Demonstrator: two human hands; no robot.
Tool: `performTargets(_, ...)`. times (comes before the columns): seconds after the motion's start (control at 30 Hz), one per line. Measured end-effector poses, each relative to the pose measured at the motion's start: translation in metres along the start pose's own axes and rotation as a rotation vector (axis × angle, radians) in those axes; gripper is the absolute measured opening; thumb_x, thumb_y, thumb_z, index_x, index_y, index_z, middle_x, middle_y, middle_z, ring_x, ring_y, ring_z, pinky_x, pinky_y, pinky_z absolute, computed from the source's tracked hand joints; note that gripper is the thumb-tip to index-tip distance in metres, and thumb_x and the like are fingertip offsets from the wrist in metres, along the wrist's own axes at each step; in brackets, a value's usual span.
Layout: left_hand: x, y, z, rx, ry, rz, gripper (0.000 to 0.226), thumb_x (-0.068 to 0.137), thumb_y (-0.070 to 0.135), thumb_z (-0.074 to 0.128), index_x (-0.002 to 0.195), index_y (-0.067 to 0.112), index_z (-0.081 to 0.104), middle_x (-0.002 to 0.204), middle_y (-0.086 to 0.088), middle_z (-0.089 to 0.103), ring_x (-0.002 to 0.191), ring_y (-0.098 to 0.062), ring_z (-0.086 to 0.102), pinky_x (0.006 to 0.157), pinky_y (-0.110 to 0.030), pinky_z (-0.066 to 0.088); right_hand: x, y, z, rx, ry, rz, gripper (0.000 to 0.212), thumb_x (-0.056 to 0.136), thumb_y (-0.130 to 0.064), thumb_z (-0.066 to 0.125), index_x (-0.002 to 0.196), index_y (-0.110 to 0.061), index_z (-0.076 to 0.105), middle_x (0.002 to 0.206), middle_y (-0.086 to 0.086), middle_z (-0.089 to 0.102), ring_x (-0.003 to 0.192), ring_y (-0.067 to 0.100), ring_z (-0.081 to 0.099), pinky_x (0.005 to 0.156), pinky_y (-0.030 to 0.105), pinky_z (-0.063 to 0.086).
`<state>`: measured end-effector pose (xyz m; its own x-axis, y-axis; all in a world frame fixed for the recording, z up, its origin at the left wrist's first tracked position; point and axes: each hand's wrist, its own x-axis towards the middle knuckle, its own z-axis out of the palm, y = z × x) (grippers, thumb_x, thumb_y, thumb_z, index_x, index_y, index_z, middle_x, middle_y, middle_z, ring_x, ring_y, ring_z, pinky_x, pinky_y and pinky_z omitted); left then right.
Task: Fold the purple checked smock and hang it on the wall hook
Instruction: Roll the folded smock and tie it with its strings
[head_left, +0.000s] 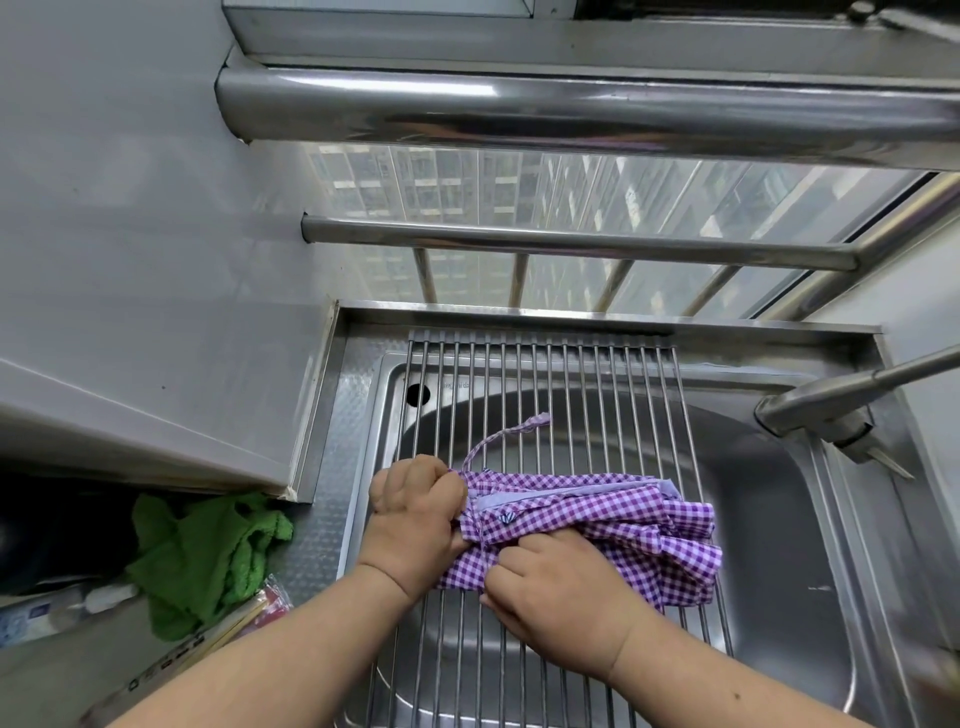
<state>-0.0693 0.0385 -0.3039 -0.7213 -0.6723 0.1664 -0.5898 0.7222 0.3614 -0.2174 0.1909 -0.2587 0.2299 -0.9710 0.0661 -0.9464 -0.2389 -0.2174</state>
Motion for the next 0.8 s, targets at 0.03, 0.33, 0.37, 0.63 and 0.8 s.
performTargets(0.03,0.001,0.0,0.0,0.007,0.009,0.017,0.037,0.074,0.055,0.064,0.068,0.025,0.045,0.088,0.009,0.036,0.08,-0.014,0.029,0.072,-0.032,0.021,0.0,0.0,-0.001,0.005,-0.003,-0.003,0.026,0.099,-0.042,0.058,0.077,-0.029,0.061,0.074,-0.012,0.062,0.066,0.014,0.057,0.06,0.032,0.05)
performTargets(0.33,0.023,-0.001,-0.021,0.026,-0.3,-0.056,0.026,0.085,0.058,0.036,0.09,0.034,0.043,0.096,0.01,0.045,0.092,-0.015,0.04,0.089,-0.036,0.032,0.024,0.007,-0.024,0.019,-0.065,0.301,0.023,0.074,-0.019,0.078,0.082,-0.03,0.059,0.069,-0.013,0.057,0.06,0.014,0.049,0.058,0.031,0.043)
performTargets(0.37,0.026,-0.002,-0.022,0.045,-0.322,-0.036,0.027,0.089,0.06,0.034,0.093,0.034,0.043,0.098,0.01,0.045,0.093,-0.015,0.041,0.09,-0.035,0.031,0.026,0.007,-0.025,0.02,-0.073,0.349,0.023,0.075,-0.019,0.077,0.08,-0.03,0.057,0.068,-0.012,0.055,0.06,0.014,0.045,0.058,0.031,0.041)
performTargets(0.63,0.045,0.009,-0.027,0.042,-0.448,-0.102,0.012,0.096,0.044,0.044,0.095,0.032,0.046,0.099,0.009,0.045,0.098,-0.016,0.041,0.098,-0.041,0.034,0.038,-0.018,-0.034,-0.276,-0.56,0.358,0.053,0.102,-0.062,0.042,0.108,-0.01,0.047,0.099,0.01,0.049,0.089,0.026,0.045,0.08,0.046,0.038)
performTargets(0.8,0.058,0.013,-0.03,0.019,-0.516,-0.152,0.015,0.096,0.038,0.044,0.082,0.031,0.045,0.091,0.012,0.046,0.096,-0.018,0.043,0.095,-0.043,0.033,0.059,-0.029,-0.03,-0.536,-0.762,0.154,0.037,0.109,-0.037,0.035,0.118,-0.005,0.052,0.091,0.008,0.041,0.082,0.021,0.04,0.073,0.039,0.034)
